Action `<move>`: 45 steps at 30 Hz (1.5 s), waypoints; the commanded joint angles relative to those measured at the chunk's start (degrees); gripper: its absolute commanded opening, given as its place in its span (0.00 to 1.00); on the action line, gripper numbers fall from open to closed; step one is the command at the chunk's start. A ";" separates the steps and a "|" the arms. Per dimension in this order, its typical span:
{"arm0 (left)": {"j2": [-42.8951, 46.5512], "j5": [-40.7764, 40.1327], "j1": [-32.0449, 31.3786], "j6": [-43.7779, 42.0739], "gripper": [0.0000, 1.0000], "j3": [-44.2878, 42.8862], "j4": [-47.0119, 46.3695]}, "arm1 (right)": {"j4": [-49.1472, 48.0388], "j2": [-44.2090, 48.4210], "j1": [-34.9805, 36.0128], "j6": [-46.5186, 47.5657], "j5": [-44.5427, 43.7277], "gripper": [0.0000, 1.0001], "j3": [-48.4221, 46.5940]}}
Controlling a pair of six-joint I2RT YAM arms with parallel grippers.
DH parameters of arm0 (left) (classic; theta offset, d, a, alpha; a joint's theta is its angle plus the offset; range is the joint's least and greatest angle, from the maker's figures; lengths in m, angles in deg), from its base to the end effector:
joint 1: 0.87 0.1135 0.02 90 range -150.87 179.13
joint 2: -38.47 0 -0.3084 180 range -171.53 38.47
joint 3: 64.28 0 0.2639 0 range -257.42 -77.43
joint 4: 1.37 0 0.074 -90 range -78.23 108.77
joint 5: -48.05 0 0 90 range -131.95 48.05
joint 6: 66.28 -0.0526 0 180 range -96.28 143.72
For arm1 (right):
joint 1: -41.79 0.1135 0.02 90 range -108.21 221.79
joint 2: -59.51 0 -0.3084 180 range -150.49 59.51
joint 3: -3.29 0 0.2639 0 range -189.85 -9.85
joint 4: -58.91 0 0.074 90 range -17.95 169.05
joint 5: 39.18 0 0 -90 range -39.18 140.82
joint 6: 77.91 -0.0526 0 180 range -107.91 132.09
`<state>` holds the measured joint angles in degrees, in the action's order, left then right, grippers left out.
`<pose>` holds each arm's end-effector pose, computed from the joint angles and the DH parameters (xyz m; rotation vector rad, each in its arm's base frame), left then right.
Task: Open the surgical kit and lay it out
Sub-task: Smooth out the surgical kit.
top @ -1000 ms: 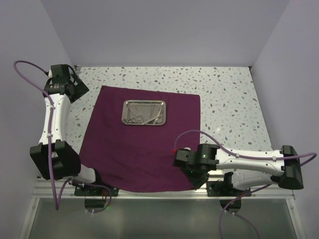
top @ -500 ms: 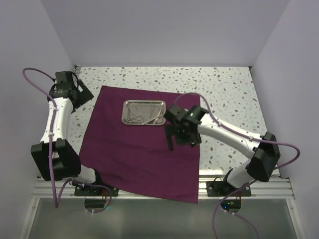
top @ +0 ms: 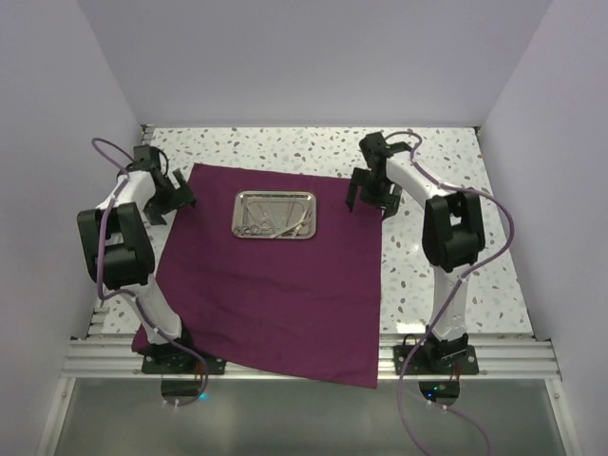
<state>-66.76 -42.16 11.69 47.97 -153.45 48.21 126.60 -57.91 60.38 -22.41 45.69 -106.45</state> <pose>0.3971 0.0887 0.2227 -0.8591 2.5784 -0.0548 0.4332 0.1407 0.2297 0.4140 2.8431 0.0497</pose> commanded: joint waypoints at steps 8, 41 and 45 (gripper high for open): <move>-9.02 6.19 -0.34 -4.12 0.94 -7.99 -5.86 | 2.32 -12.82 -5.58 4.18 -0.59 0.96 -15.19; -21.41 5.48 -5.26 0.71 0.00 -20.46 -5.95 | 3.82 -38.13 -11.46 1.90 2.13 0.00 -47.88; -25.89 4.00 -8.59 3.95 0.00 -28.72 -2.36 | 0.66 -38.32 -14.37 0.67 2.05 0.00 -50.09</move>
<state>-89.40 -37.50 5.65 48.28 -176.75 43.95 140.52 -92.27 50.17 -20.51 52.38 -154.77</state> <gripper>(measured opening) 0.009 0.025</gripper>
